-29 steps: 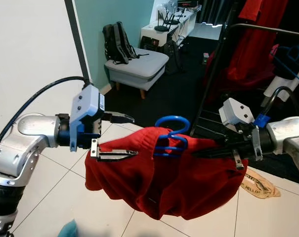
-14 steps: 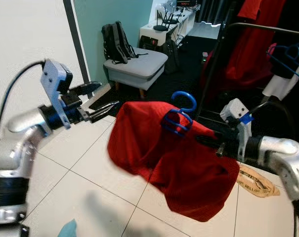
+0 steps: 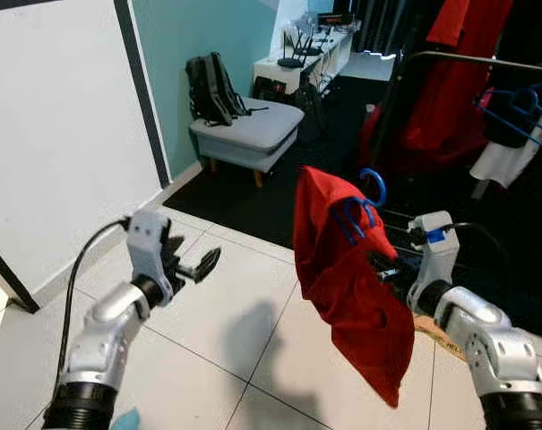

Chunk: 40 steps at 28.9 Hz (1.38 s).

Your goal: Hang hanger

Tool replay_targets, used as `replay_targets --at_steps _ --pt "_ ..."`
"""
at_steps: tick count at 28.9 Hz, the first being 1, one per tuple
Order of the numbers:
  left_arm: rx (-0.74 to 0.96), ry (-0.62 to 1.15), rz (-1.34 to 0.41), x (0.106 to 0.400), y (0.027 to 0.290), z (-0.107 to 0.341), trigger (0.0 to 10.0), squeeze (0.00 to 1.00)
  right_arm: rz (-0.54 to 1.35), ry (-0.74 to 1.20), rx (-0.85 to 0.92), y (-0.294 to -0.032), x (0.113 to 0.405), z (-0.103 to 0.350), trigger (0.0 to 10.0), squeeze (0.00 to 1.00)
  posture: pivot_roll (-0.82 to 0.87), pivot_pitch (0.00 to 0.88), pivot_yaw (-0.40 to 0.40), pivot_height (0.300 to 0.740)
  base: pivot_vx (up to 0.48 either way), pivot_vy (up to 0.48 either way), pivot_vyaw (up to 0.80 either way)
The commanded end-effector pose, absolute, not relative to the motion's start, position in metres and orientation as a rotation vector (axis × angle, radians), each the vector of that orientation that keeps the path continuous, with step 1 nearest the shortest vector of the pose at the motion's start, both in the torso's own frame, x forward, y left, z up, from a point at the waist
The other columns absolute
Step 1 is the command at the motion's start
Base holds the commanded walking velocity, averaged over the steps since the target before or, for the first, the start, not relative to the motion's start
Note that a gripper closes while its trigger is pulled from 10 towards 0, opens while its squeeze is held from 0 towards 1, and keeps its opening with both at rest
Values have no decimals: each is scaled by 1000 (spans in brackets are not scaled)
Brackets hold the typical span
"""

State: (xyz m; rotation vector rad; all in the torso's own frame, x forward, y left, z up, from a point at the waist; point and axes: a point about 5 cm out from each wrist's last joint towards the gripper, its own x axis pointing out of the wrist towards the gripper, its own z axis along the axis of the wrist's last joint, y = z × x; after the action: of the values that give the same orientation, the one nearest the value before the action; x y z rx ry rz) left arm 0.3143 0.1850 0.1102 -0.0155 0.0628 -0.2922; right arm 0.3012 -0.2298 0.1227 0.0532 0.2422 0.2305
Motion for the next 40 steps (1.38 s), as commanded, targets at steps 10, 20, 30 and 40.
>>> replay_targets --at_steps 10,20,30,40 --pt "-16 230 -88 300 193 49 10000 0 -50 223 128 -239 288 95 10000 0 8 0 -3 740 0 0 0" --pt "-7 271 -18 294 207 34 10000 0 -87 202 136 -237 289 96 10000 0 0 0 8 740 0 0 0" --pt "-4 253 -2 298 206 33 10000 0 -109 191 136 -236 289 95 10000 0 2 0 10 740 0 0 0" --pt "-22 273 13 294 212 24 10000 0 -113 186 137 -234 291 94 10000 0 8 0 29 740 0 0 0"
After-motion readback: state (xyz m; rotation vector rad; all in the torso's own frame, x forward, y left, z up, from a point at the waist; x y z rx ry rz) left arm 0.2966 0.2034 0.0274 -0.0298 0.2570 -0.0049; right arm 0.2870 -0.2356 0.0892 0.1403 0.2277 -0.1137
